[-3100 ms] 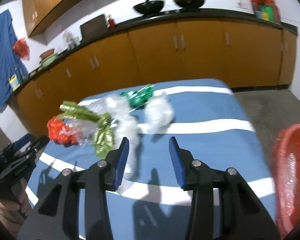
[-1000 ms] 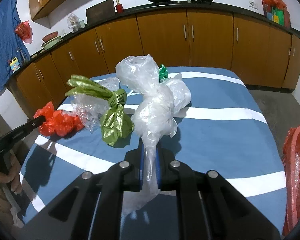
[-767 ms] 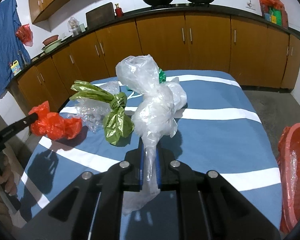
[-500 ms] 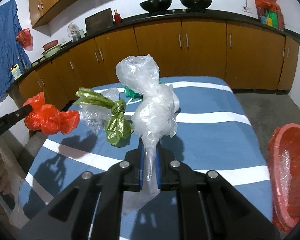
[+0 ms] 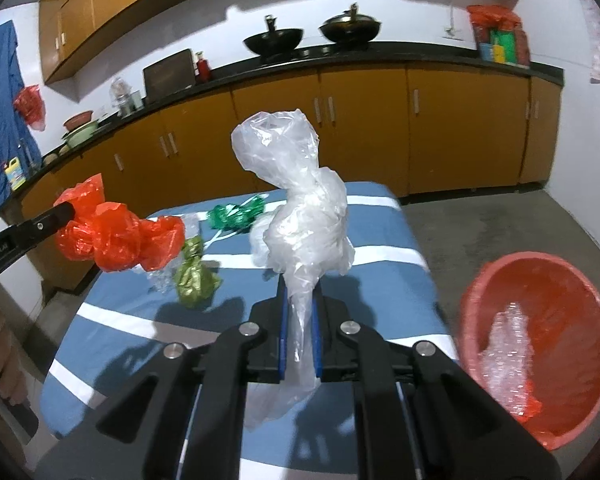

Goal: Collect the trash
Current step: 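Carry both bags over the wastebasket and open both grippers to drop them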

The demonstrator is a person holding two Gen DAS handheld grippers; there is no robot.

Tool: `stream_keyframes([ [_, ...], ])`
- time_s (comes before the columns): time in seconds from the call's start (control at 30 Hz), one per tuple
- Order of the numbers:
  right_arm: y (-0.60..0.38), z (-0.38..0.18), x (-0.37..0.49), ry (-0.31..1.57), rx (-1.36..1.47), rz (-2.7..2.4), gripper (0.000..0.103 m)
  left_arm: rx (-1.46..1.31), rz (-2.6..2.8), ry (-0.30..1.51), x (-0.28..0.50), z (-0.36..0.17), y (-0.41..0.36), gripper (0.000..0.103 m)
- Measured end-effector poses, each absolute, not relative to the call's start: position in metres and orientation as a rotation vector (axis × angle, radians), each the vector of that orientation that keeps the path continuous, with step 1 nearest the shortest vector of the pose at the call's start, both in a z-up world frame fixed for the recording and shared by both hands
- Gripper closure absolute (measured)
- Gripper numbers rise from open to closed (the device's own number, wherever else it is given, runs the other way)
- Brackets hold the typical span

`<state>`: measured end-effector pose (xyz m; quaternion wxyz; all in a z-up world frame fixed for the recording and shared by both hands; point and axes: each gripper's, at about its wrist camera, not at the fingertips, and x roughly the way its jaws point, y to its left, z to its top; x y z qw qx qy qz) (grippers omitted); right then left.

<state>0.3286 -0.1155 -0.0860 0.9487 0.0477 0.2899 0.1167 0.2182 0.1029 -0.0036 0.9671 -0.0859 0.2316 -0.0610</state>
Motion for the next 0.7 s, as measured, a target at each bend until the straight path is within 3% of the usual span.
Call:
stream_keyframes([
  [0.7,-0.277,-0.097,0.298,0.572,0.205,-0.073,0.092,-0.136,-0.372,0.497,0.251,-0.008,-0.045,0.096],
])
